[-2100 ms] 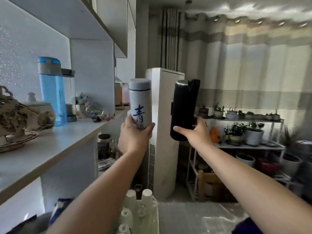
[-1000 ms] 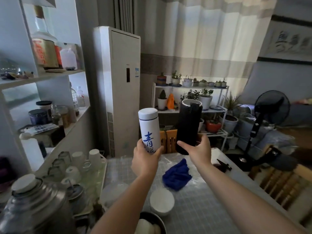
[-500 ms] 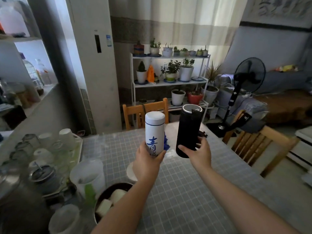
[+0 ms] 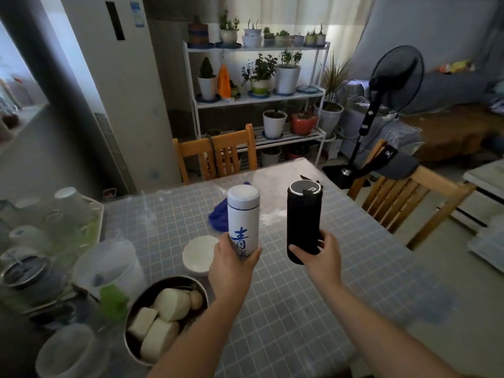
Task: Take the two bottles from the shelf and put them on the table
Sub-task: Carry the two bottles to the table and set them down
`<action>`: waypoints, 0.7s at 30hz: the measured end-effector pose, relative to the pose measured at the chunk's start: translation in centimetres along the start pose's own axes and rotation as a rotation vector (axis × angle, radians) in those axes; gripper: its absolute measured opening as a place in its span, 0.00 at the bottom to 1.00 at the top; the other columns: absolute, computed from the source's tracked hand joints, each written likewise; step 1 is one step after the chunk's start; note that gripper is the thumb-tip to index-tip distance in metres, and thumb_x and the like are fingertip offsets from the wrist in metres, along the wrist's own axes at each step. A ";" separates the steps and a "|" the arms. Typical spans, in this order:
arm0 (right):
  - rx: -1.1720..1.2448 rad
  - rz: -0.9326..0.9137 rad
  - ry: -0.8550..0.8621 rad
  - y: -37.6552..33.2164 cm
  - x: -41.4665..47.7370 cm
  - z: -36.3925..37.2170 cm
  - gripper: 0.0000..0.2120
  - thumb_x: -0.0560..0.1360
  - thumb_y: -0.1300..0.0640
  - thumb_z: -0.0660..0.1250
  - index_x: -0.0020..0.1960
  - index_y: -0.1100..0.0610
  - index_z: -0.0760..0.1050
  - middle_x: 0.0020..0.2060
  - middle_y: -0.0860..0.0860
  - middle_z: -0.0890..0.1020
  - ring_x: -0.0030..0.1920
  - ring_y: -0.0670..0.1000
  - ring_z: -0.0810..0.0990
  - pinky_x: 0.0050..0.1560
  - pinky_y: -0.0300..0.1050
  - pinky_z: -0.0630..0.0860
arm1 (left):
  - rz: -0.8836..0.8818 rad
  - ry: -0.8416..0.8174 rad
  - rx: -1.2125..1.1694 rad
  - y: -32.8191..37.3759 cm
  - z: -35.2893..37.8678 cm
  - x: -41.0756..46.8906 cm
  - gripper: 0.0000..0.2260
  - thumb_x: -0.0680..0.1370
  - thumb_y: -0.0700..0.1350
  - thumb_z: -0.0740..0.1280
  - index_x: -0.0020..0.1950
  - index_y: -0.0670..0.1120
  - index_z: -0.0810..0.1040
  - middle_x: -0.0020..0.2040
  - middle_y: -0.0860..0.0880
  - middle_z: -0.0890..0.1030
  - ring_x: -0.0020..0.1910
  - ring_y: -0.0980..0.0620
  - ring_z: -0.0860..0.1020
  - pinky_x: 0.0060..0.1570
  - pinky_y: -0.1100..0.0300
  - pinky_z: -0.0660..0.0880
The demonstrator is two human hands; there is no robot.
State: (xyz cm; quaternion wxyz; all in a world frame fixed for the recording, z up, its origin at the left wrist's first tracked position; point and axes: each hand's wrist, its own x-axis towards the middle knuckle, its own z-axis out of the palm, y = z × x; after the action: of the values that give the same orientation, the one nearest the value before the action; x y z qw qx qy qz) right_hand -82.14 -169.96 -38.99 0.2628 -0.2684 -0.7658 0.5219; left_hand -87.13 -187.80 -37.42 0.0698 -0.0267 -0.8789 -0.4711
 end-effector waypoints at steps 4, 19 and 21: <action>0.009 0.025 -0.008 2.3 0.5 0.7 0.28 0.62 0.51 0.78 0.56 0.46 0.68 0.55 0.45 0.73 0.52 0.42 0.73 0.48 0.35 0.69 | -0.031 -0.035 -0.039 -1.0 2.3 -0.1 0.28 0.64 0.60 0.75 0.57 0.54 0.67 0.51 0.54 0.77 0.46 0.51 0.78 0.41 0.52 0.77; 0.070 0.101 -0.046 10.6 2.0 3.6 0.31 0.63 0.52 0.78 0.61 0.48 0.68 0.58 0.47 0.73 0.55 0.41 0.74 0.50 0.36 0.72 | -0.174 -0.077 -0.058 -6.7 8.9 0.6 0.28 0.65 0.56 0.76 0.60 0.53 0.68 0.55 0.52 0.78 0.48 0.55 0.76 0.43 0.58 0.73; 0.074 0.107 -0.037 11.3 2.2 3.8 0.31 0.63 0.53 0.78 0.61 0.47 0.68 0.57 0.46 0.73 0.55 0.39 0.74 0.49 0.34 0.71 | -0.186 -0.070 -0.078 -7.2 9.6 1.0 0.28 0.65 0.56 0.77 0.60 0.52 0.69 0.55 0.51 0.78 0.50 0.52 0.78 0.44 0.56 0.75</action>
State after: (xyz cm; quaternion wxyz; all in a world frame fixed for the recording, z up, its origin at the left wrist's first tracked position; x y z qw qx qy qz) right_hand -84.79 -167.46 -50.58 0.2301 -0.2892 -0.7352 0.5682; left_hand -89.83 -183.83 -48.48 -0.0062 0.0361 -0.8604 -0.5083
